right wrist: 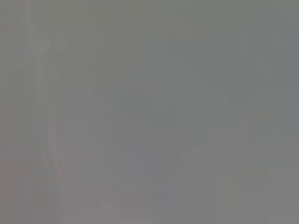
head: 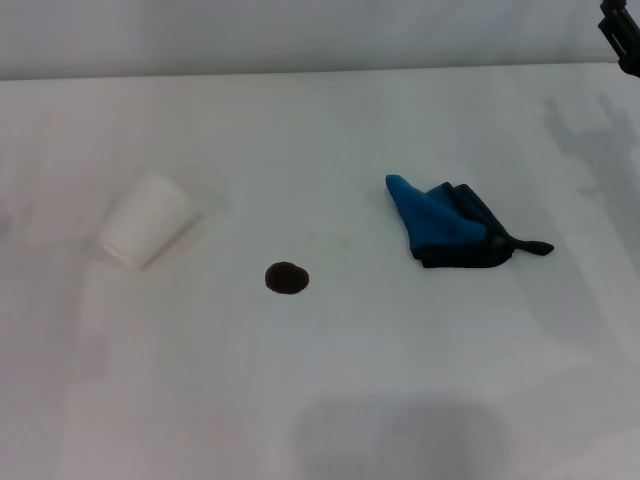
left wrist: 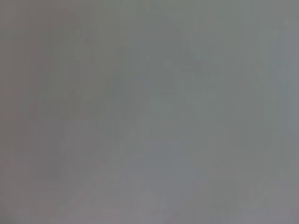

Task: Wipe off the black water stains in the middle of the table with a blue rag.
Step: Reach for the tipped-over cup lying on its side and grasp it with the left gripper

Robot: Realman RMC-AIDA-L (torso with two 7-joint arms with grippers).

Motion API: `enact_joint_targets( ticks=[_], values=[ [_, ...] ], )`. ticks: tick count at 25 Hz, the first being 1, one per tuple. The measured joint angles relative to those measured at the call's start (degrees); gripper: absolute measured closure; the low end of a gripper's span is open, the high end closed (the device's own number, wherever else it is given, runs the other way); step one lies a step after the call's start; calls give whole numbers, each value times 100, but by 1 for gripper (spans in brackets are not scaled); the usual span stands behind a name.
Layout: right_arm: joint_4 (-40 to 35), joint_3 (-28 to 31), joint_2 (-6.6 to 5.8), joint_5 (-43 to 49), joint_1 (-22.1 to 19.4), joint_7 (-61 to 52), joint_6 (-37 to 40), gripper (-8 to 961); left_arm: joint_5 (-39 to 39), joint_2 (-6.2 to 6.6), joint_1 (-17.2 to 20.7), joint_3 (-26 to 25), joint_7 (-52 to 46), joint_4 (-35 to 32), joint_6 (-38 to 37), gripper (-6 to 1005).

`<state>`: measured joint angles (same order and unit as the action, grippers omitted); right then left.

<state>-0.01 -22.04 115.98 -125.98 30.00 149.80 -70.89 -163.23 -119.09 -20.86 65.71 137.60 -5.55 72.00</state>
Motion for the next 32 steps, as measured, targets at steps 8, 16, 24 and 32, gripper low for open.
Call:
enact_joint_targets(
  ticks=[8,16,24,32],
  values=[
    [0,18,-10,5,-29,-167,-122,97,2252,640,-157,291,-3133,-1310,-634,158],
    [-49,-6,-20,5,-5,-182,-155,97,4842,1499,-385,265,-6389,-2597,-419,184],
    [-78,-20,-39,3,20,-167,-115,97,8083,1948,-953,-392,-8670,-3867,338,189],
    [-82,-20,-48,4,77,-133,-92,97,10805,2008,-2113,-1355,-9802,-4450,1497,189]
  ],
)
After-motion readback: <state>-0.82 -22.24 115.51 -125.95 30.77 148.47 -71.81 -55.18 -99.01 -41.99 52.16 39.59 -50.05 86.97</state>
